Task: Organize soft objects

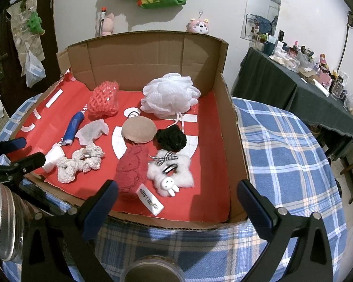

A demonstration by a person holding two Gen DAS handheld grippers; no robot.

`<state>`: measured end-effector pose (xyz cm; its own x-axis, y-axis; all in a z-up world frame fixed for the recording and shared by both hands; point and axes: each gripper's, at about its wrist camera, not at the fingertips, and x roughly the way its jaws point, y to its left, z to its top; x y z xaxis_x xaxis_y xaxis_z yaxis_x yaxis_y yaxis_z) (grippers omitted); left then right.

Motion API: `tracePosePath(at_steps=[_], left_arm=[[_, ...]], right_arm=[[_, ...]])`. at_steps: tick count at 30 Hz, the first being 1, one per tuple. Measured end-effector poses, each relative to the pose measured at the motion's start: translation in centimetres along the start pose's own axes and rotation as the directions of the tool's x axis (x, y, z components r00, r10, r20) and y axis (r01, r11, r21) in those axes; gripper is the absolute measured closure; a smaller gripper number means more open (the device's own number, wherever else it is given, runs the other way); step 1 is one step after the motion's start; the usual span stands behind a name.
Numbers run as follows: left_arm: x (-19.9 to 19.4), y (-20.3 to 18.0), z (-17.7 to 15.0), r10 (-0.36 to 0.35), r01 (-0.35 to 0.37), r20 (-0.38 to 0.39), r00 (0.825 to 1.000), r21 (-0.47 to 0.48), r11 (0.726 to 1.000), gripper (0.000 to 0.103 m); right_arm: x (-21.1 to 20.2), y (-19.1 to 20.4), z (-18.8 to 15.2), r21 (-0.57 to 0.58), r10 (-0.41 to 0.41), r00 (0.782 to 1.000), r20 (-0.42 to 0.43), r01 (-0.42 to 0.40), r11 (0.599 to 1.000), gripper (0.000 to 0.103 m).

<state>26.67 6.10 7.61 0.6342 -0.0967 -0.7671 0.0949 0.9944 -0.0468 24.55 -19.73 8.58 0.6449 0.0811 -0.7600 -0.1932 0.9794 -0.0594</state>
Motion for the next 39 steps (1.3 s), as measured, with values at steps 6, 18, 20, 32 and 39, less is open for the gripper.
tracePosePath(at_steps=[6, 18, 20, 32, 39], left_arm=[[0.0, -0.02, -0.02, 0.001, -0.001, 0.0, 1.0, -0.002, 1.0, 0.017], [-0.05, 0.0, -0.04, -0.001, 0.001, 0.0, 1.0, -0.001, 1.0, 0.017], [-0.03, 0.0, -0.03, -0.002, 0.002, 0.001, 1.0, -0.001, 1.0, 0.017], [-0.05, -0.02, -0.08, 0.0, 0.0, 0.001, 1.0, 0.001, 1.0, 0.017], [-0.05, 0.0, -0.1, 0.001, -0.001, 0.003, 1.0, 0.002, 1.0, 0.017]], right_arm=[[0.02, -0.01, 0.02, 0.002, 0.002, 1.0, 0.0, -0.002, 1.0, 0.0], [0.05, -0.04, -0.01, 0.003, 0.002, 1.0, -0.001, -0.002, 1.0, 0.0], [0.06, -0.07, -0.02, 0.004, 0.002, 1.0, 0.0, -0.002, 1.0, 0.0], [0.08, -0.26, -0.05, -0.004, -0.005, 1.0, 0.001, 0.005, 1.0, 0.0], [0.12, -0.26, -0.06, -0.007, -0.007, 1.0, 0.0, 0.007, 1.0, 0.0]])
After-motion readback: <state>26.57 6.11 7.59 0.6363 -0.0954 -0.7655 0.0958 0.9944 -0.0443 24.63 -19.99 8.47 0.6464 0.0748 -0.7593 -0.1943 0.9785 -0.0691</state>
